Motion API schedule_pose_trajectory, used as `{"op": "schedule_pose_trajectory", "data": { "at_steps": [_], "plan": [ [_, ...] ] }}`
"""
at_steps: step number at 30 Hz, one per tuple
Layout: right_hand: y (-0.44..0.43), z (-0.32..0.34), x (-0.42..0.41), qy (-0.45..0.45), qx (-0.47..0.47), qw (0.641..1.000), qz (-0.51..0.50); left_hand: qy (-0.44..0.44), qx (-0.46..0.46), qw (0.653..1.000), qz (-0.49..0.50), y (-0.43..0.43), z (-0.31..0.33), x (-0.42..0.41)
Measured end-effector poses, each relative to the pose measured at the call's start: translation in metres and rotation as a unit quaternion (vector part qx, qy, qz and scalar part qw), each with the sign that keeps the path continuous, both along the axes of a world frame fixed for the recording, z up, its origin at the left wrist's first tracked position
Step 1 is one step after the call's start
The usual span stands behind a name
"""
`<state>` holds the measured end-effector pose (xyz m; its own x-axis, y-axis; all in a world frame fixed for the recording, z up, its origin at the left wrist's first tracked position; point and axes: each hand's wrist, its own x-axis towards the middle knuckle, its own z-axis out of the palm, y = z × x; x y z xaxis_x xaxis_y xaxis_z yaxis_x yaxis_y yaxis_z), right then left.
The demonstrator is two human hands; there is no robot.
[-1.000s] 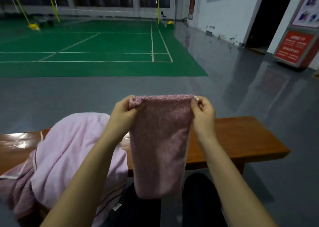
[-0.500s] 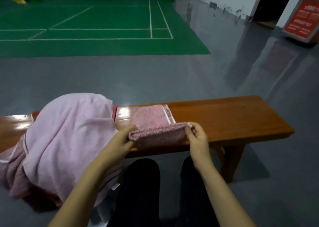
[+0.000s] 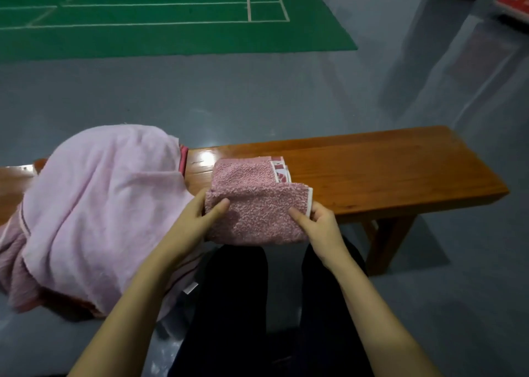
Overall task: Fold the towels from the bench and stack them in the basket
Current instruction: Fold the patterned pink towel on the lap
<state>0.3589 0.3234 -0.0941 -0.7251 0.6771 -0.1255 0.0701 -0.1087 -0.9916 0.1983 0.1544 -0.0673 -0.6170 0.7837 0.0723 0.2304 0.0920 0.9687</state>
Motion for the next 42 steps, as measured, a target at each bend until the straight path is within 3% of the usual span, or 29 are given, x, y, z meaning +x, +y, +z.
{"op": "schedule_pose_trajectory", "data": {
  "at_steps": [2,4,6,9,11,15,23,30,33,36,39,42],
  "plan": [
    [0.001,-0.004,-0.009,0.002,0.002,0.999,-0.032,-0.072,-0.03,0.996,-0.037,-0.004,-0.012,-0.003],
    [0.002,-0.006,-0.019,-0.002,0.028,0.999,-0.035,-0.071,-0.073,0.994,-0.028,-0.008,-0.026,-0.006],
    [0.005,-0.005,-0.032,-0.006,0.049,0.998,-0.028,-0.026,-0.085,0.996,0.03,-0.004,-0.034,-0.009],
    [0.015,-0.004,-0.052,-0.032,0.078,0.995,-0.049,0.113,-0.091,0.984,0.108,0.012,-0.032,-0.016],
    [0.023,-0.006,-0.067,-0.054,0.09,0.992,-0.068,0.15,-0.099,0.974,0.141,0.028,-0.032,-0.022],
    [0.036,-0.018,-0.093,-0.119,0.121,0.984,-0.049,0.148,-0.167,0.954,0.202,0.053,-0.042,-0.037],
    [0.047,-0.032,-0.119,-0.246,0.209,0.946,-0.016,0.155,-0.266,0.932,0.193,0.072,-0.051,-0.058],
    [0.048,-0.031,-0.125,-0.282,0.221,0.933,-0.021,0.103,-0.33,0.907,0.24,0.076,-0.056,-0.069],
    [0.049,-0.02,-0.122,-0.345,0.273,0.898,0.011,0.099,-0.371,0.888,0.252,0.075,-0.059,-0.073],
    [0.046,-0.01,-0.112,-0.409,0.34,0.846,0.013,0.184,-0.42,0.853,0.248,0.077,-0.052,-0.067],
    [0.038,-0.01,-0.105,-0.459,0.334,0.823,0.017,0.23,-0.402,0.847,0.259,0.078,-0.047,-0.063],
    [0.036,-0.01,-0.109,-0.452,0.238,0.859,0.028,0.152,-0.395,0.872,0.245,0.077,-0.044,-0.068]
  ]
}}
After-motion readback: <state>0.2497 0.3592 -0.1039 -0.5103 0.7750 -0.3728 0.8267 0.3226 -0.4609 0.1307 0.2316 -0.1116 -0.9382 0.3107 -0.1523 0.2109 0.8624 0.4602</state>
